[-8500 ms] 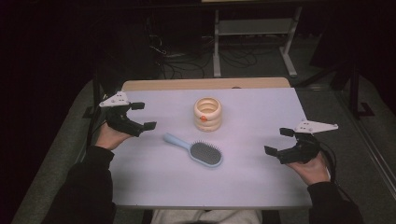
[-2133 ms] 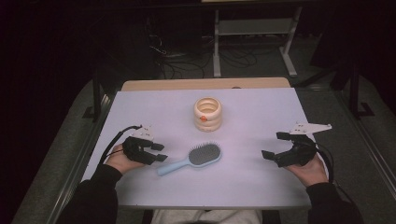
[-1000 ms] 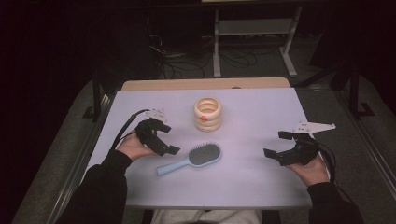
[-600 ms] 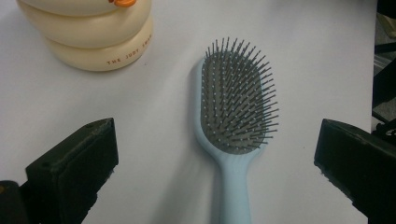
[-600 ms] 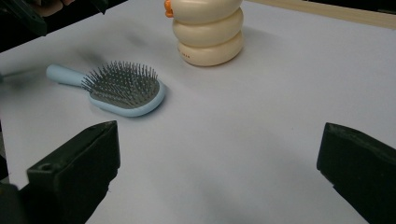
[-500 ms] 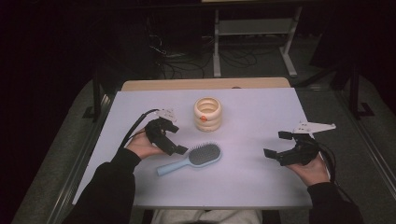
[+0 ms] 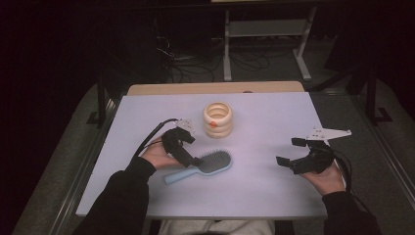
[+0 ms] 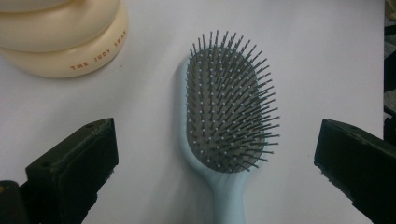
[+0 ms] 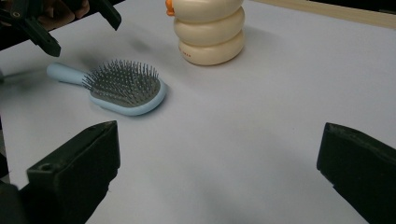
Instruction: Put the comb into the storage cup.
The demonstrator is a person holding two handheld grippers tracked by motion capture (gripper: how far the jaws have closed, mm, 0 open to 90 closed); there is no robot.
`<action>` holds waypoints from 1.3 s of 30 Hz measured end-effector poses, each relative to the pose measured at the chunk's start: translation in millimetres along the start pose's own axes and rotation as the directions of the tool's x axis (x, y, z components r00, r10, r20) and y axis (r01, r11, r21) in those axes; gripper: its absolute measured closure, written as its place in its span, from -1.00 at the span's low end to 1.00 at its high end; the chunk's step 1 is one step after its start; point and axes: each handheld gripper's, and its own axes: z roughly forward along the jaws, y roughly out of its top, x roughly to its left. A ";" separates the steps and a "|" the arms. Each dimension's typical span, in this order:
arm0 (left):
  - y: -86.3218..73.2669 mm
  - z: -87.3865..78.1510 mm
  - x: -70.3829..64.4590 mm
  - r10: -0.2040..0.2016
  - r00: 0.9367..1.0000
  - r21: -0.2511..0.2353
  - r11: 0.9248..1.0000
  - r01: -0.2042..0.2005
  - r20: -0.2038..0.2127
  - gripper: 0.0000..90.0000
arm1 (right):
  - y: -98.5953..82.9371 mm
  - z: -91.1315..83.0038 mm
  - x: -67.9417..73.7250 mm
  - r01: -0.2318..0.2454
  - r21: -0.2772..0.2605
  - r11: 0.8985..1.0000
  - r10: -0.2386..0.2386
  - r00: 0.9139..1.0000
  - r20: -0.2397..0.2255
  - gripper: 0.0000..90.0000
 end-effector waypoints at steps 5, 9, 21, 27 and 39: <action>2.5 10.9 -3.8 0.009 1.000 0.026 1.000 -0.009 0.000 -1.00 | -0.2 0.9 0.6 0.004 0.007 1.000 -0.004 1.000 0.004 -1.00; 4.9 18.3 -6.4 0.026 1.000 0.040 0.999 -0.026 0.003 -1.00 | -0.2 1.5 1.2 0.007 0.011 1.000 -0.007 1.000 0.003 -1.00; 6.5 35.6 -9.5 0.052 0.999 0.079 0.995 -0.053 0.010 -1.00 | -0.3 1.2 1.4 0.011 0.010 1.000 -0.011 1.000 0.008 -1.00; 5.9 42.7 -10.5 0.054 0.999 0.101 0.993 -0.055 0.008 -1.00 | -0.3 1.8 1.6 0.016 0.011 1.000 -0.016 1.000 0.007 -1.00; 5.7 57.2 -13.6 0.073 0.997 0.091 0.993 -0.073 0.003 -1.00 | -0.1 0.9 2.3 0.020 0.004 1.000 -0.020 1.000 0.015 -1.00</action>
